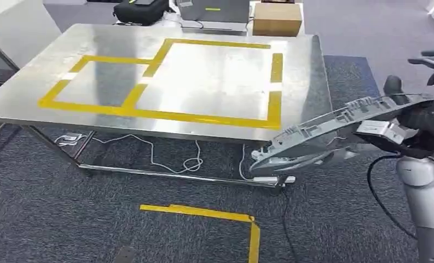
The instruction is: Take the parts from the cabinet and place them on the table.
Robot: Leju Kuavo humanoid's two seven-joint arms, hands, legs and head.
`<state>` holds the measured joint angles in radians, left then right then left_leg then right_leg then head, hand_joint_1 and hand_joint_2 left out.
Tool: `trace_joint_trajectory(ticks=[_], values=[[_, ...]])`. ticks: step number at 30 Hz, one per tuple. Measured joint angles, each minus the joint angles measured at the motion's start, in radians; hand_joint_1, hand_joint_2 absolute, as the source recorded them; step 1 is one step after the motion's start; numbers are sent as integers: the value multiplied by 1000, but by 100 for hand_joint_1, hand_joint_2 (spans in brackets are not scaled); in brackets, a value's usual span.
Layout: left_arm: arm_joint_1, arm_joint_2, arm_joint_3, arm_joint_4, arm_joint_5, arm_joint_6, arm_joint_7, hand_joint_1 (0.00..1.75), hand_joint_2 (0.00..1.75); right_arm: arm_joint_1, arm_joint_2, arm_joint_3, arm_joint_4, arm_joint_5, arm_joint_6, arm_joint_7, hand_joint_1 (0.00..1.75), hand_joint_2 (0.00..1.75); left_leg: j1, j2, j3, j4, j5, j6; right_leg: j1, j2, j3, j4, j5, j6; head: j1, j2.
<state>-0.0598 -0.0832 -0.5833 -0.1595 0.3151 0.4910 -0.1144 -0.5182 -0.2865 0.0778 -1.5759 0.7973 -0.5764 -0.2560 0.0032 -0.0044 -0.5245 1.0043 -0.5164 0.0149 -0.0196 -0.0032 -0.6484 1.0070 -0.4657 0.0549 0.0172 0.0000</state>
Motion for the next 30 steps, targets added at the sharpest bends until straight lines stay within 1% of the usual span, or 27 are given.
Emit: trace_joint_trajectory(ticks=[1,3,4,5,7,9,10,11,12,13,14,15,16,17,18,19,20,21,22,23,24,25,26,27,28,29,30], values=[[0,0,0,0,0,1,0,0,175,5,-1,0,1,1,2,0,175,175,-1,2,-7,0,-5,-3,-1,1,10,18,17,-21,-4,0],[2,0,0,0,1,3,2,0,175,10,-3,-2,1,2,2,0,175,175,-1,2,5,5,-18,-11,-2,4,11,25,5,-34,-8,0],[0,2,0,0,1,3,2,0,175,11,-3,-2,1,4,2,0,175,175,0,3,-4,29,-13,-15,-4,4,21,23,-1,-40,-7,0],[-2,2,0,0,1,3,2,0,175,10,-4,-2,1,5,2,0,175,175,0,3,-33,83,-8,-21,-6,1,32,23,-8,-45,-8,0],[-3,2,0,0,2,3,2,0,175,12,-4,-2,1,8,1,0,175,175,1,3,-125,231,-59,-29,-3,-4,49,22,-24,-51,-13,0],[1,2,0,0,2,3,2,0,175,14,-4,-1,1,10,1,0,175,175,0,3,-198,321,-106,-24,3,-7,68,22,-41,-55,-14,0],[4,2,0,0,2,3,2,0,175,15,-4,-1,1,11,1,0,175,175,-3,3,-211,317,-96,-16,8,-9,82,22,-51,-55,-14,0],[4,2,0,0,2,2,2,0,175,15,-4,-1,1,11,2,0,175,175,-8,3,-207,281,-63,-4,14,-14,97,22,-62,-57,-13,0],[4,2,0,0,2,3,2,0,175,14,-4,-1,1,11,2,0,175,175,-16,4,-190,210,-7,13,21,-21,116,20,-74,-59,-14,0],[3,2,0,0,2,3,2,0,175,14,-4,-1,1,11,1,0,175,175,-30,16,-168,128,61,39,27,-30,134,18,-86,-61,-13,0],[4,6,0,1,2,3,2,0,175,17,-4,-1,2,11,1,0,175,175,-53,50,-156,63,119,68,24,-37,128,13,-96,-62,-13,0],[2,13,0,2,2,3,2,0,175,17,-4,-1,4,11,1,0,175,175,-59,58,-156,78,74,78,35,-39,155,11,-104,-53,-5,0],[0,0,-1,1,2,3,2,0,175,17,-8,-3,3,12,0,0,175,175,-60,59,-139,35,85,64,35,-56,157,7,-112,-54,-7,0],[1,4,-1,2,2,3,2,0,175,18,-9,-4,3,13,0,0,175,175,-58,45,-138,27,90,68,35,-60,170,1,-105,-50,-10,0],[2,1,-1,2,2,3,2,0,175,17,-9,-4,1,14,0,0,175,175,-57,37,-128,17,84,73,34,-62,173,-1,-95,-37,-10,0],[3,2,-1,2,1,3,2,0,175,11,-10,-6,0,15,0,0,175,175,-45,25,-102,3,92,66,36,-64,176,0,-107,-33,-9,0],[3,3,0,2,0,3,2,0,175,10,-10,-7,-1,14,0,0,175,175,-43,15,-88,-5,90,67,32,-38,172,23,-113,-28,-8,0],[-1,2,0,2,0,3,1,0,175,4,-12,-8,0,13,-2,0,175,175,-39,10,-82,-6,87,71,29,-15,138,81,-120,-23,-8,0],[-5,2,0,2,0,3,1,0,175,2,-13,-8,0,13,-2,0,175,175,-34,-1,-80,-5,81,69,25,-3,83,163,-136,-15,-8,0],[-6,0,-1,2,0,2,1,0,175,6,-13,-8,0,13,-2,0,175,175,-32,-10,-76,-6,74,68,21,2,26,238,-172,-9,-8,0],[-5,-2,-1,2,0,2,0,0,175,11,-13,-8,0,13,-2,0,175,175,-29,-21,-70,-5,67,64,16,2,-17,285,-198,-5,-8,0],[-2,-2,-1,2,0,2,0,0,175,15,-13,-8,0,13,-2,0,175,175,-26,-34,-60,-5,59,59,11,2,-45,294,-197,1,-8,0],[2,-3,-1,2,0,2,0,0,175,16,-13,-8,0,13,-2,0,175,175,-23,-45,-48,-5,50,54,5,2,-49,261,-165,5,-9,0],[3,-3,-1,2,0,2,0,0,175,16,-13,-8,0,14,-2,0,175,175,-21,-52,-36,-5,41,51,-1,3,-38,201,-113,10,-8,0],[3,-3,-1,2,0,2,0,0,175,15,-14,-8,0,14,-2,0,175,175,-18,-58,-23,-3,30,45,-7,4,-19,115,-42,11,-8,0],[3,-3,-1,2,0,2,0,0,175,17,-15,-8,0,14,-2,0,175,175,-16,-64,-14,-2,18,39,-14,6,-6,42,29,19,-8,0],[3,-2,-1,2,0,2,0,0,175,19,-15,-8,3,13,-3,0,175,175,-16,-71,-10,8,11,30,-10,10,-8,30,7,18,-10,0]])
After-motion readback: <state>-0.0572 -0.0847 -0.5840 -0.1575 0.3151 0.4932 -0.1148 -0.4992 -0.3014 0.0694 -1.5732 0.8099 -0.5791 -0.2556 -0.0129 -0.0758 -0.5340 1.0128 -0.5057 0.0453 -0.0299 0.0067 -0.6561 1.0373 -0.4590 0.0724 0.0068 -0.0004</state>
